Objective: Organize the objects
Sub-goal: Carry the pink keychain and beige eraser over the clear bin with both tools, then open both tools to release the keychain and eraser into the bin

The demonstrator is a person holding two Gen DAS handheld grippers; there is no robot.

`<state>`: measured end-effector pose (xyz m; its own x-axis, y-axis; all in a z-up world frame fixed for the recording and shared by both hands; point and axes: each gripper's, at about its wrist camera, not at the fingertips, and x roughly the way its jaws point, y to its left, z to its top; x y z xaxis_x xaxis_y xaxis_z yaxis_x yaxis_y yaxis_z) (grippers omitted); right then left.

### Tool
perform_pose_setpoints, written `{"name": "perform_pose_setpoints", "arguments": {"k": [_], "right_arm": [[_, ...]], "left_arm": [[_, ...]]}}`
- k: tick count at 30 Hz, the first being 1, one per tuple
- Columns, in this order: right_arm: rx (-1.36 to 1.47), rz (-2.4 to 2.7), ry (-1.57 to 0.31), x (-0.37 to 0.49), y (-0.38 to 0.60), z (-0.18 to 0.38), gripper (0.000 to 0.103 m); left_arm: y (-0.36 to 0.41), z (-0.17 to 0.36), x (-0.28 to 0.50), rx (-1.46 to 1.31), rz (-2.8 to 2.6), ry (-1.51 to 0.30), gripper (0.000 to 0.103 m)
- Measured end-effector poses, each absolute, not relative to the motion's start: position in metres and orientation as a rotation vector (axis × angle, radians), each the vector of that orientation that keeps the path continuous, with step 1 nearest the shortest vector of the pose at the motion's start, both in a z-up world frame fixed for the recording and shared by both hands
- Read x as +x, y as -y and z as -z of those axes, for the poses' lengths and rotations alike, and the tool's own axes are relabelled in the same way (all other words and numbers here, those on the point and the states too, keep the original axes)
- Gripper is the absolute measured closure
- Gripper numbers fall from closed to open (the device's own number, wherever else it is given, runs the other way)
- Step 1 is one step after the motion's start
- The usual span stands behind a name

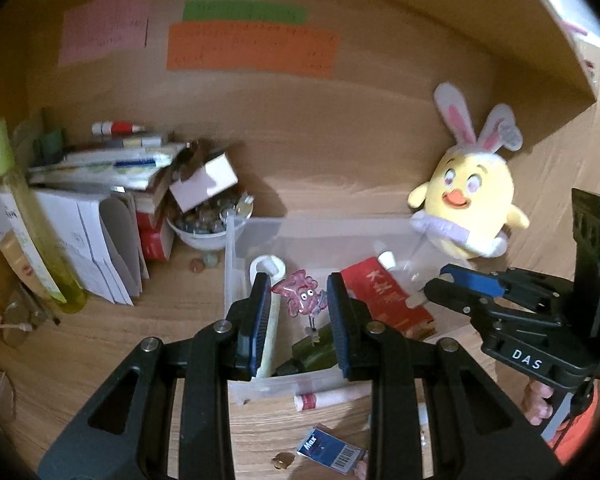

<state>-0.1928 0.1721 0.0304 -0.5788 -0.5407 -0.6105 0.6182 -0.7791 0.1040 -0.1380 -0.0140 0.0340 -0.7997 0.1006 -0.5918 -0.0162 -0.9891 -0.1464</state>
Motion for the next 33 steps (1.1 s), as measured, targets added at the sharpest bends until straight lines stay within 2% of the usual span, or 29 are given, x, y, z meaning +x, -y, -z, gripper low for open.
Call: {"name": "perform_pose_setpoints", "arguments": {"k": [10, 17, 19, 22, 27, 31, 33], "right_arm": [[0.977, 2.342, -0.232, -0.213, -0.164, -0.003, 0.079], [0.966, 2.363, -0.275, -0.213, -0.16, -0.001, 0.079], [0.953, 2.381, -0.293, -0.211, -0.157, 0.0, 0.076], [0.946, 2.396, -0.307, -0.208, -0.157, -0.001, 0.066], [0.907, 2.417, -0.293, -0.2, -0.16, -0.01, 0.057], [0.861, 2.419, -0.29, -0.189, -0.162, -0.021, 0.052], [0.844, 2.401, -0.288, -0.181, -0.163, -0.025, 0.039]], "left_arm": [[0.017, -0.003, -0.158, -1.093, -2.859, 0.224, 0.074], [0.019, 0.004, -0.161, -1.134, -2.828, 0.23, 0.075], [0.018, 0.003, -0.159, -1.129, -2.827, 0.225, 0.075], [0.019, -0.001, -0.155, -1.118, -2.822, 0.226, 0.074], [0.02, -0.009, -0.144, -1.092, -2.827, 0.231, 0.055], [0.023, -0.018, -0.13, -1.054, -2.842, 0.22, 0.044], [0.025, -0.022, -0.123, -1.037, -2.856, 0.205, 0.042]]}}
